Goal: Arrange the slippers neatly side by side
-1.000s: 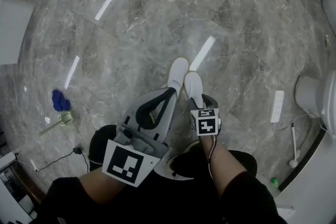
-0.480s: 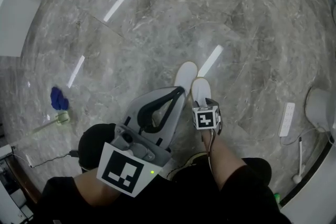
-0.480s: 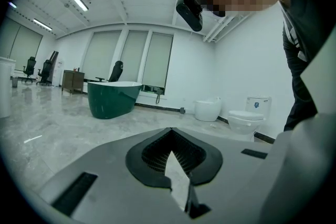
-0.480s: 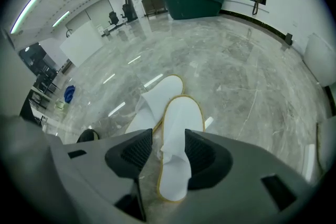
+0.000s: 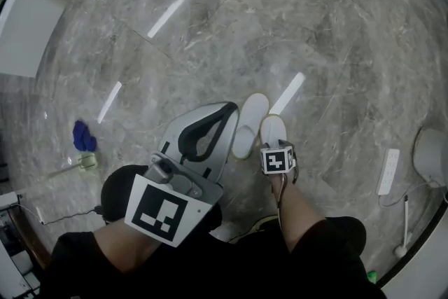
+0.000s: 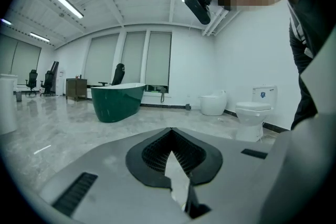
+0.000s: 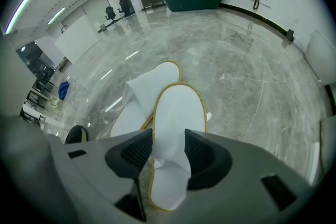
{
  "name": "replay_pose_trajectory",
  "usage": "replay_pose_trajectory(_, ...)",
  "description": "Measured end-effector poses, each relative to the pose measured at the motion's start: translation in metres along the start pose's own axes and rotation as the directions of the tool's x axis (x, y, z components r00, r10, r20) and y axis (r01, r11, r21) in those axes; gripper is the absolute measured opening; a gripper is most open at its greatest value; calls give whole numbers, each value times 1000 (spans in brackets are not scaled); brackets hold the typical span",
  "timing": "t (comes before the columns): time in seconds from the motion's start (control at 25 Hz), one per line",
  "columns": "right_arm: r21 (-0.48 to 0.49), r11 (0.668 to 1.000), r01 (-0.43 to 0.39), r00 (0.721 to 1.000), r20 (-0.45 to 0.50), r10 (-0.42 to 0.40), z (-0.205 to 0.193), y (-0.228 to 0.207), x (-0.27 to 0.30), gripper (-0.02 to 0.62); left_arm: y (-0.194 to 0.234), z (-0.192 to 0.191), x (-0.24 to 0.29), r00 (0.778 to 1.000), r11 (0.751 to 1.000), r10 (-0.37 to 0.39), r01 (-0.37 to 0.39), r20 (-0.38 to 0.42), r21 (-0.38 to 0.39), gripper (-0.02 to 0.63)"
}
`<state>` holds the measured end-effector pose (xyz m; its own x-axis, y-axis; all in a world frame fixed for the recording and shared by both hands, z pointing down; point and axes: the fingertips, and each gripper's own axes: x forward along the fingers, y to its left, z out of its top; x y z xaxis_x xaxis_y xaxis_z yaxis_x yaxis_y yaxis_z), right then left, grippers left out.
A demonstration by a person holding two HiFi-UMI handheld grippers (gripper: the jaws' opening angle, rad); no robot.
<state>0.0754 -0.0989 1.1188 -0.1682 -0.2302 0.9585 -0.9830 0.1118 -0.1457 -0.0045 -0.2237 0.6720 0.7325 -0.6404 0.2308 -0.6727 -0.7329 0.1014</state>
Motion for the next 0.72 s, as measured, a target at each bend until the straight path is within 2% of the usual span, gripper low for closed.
replay_pose_trajectory(0.28, 56, 998, 16, 999, -34, -14, -15, -3, 14, 166, 4, 5, 4, 999, 1000, -8, 7, 35, 17, 2)
replay_pose_trajectory(0.4, 77, 996, 48, 998, -36, -46, -15, -10, 14, 18, 3, 2, 0, 999, 1000, -16, 16, 40, 8, 2)
replay_pose_trajectory(0.44, 96, 994, 50, 998, -33, -47, -13, -12, 13, 18, 2, 2, 0, 999, 1000, -21, 21, 45, 7, 2)
replay_pose_trajectory(0.56, 200, 979, 43, 999, -8, -42, -5, -21, 5, 15, -1, 4, -1, 998, 999, -37, 36, 56, 4, 2)
replay_pose_trajectory(0.72, 364, 931, 7, 999, 32, -21, 7, -29, -2, 14, 0, 5, -2, 997, 999, -39, 40, 65, -5, 2)
